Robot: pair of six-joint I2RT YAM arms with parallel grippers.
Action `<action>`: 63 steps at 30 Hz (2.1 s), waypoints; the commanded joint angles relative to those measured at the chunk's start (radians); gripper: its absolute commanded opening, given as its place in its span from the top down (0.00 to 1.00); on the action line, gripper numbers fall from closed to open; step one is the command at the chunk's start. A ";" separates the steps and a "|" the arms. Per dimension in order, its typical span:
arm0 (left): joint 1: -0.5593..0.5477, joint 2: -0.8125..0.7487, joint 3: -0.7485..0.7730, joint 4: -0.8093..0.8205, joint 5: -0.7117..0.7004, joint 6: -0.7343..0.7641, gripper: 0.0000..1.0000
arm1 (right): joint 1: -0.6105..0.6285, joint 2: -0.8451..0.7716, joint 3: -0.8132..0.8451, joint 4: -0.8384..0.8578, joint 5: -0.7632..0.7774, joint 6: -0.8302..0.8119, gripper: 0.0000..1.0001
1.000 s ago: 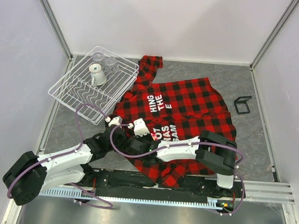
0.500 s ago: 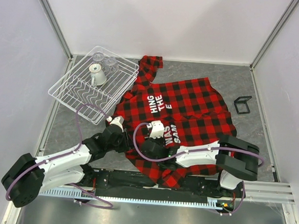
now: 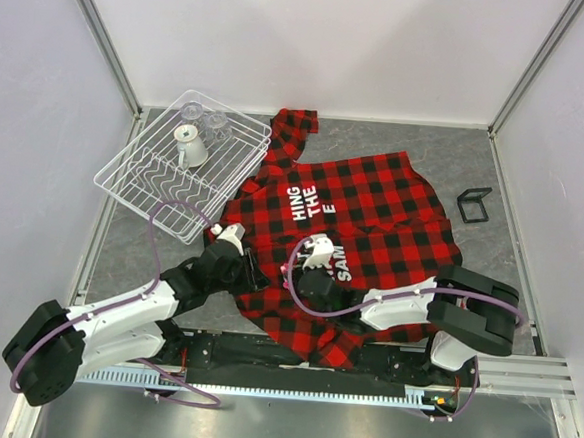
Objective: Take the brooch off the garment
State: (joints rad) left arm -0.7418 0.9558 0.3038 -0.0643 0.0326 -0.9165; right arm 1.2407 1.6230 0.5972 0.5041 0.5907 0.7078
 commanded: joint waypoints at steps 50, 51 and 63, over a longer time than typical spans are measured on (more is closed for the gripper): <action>0.001 0.276 0.144 0.198 0.150 0.142 0.46 | -0.144 -0.255 -0.292 0.065 -0.304 0.119 0.73; 0.001 0.261 0.132 0.193 0.150 0.148 0.45 | -0.144 -0.270 -0.284 0.056 -0.305 0.099 0.71; 0.001 0.205 0.115 0.126 0.145 0.185 0.39 | -0.237 -0.275 -0.235 0.039 -0.480 0.016 0.32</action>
State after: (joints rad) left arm -0.7418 1.1488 0.4187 0.0738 0.1844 -0.7795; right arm 1.0378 1.3293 0.3138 0.5392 0.2035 0.7731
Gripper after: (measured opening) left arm 0.636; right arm 0.649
